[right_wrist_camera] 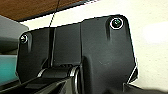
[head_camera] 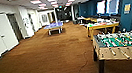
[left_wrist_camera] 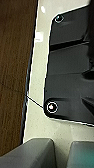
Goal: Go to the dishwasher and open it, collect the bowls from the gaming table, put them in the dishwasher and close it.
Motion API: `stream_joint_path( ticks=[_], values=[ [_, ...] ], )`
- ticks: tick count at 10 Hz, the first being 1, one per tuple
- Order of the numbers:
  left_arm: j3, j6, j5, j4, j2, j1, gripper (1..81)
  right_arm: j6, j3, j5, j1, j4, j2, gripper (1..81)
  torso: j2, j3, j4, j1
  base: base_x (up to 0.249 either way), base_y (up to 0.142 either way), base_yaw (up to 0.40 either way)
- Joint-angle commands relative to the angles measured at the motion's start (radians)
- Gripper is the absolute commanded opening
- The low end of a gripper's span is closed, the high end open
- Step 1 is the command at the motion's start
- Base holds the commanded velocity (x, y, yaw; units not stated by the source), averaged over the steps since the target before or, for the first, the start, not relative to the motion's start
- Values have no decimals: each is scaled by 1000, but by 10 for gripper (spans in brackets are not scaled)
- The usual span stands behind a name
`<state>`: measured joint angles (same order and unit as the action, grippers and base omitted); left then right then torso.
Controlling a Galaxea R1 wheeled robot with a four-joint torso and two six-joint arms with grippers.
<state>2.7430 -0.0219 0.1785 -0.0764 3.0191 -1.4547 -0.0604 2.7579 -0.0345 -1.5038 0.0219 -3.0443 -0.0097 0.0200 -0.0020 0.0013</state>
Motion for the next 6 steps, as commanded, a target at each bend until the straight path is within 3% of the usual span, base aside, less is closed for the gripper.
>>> stream_joint_path(
  ticks=[1,6],
  values=[
    [1,5,-40,-10,-8,55,811,1,-3,48,56,-4,-7,811,0,0,0,0,0,0,0],
    [1,5,-39,-10,-6,55,811,1,2,48,55,-4,-6,811,0,0,0,-1,87,0,0]
  ],
)
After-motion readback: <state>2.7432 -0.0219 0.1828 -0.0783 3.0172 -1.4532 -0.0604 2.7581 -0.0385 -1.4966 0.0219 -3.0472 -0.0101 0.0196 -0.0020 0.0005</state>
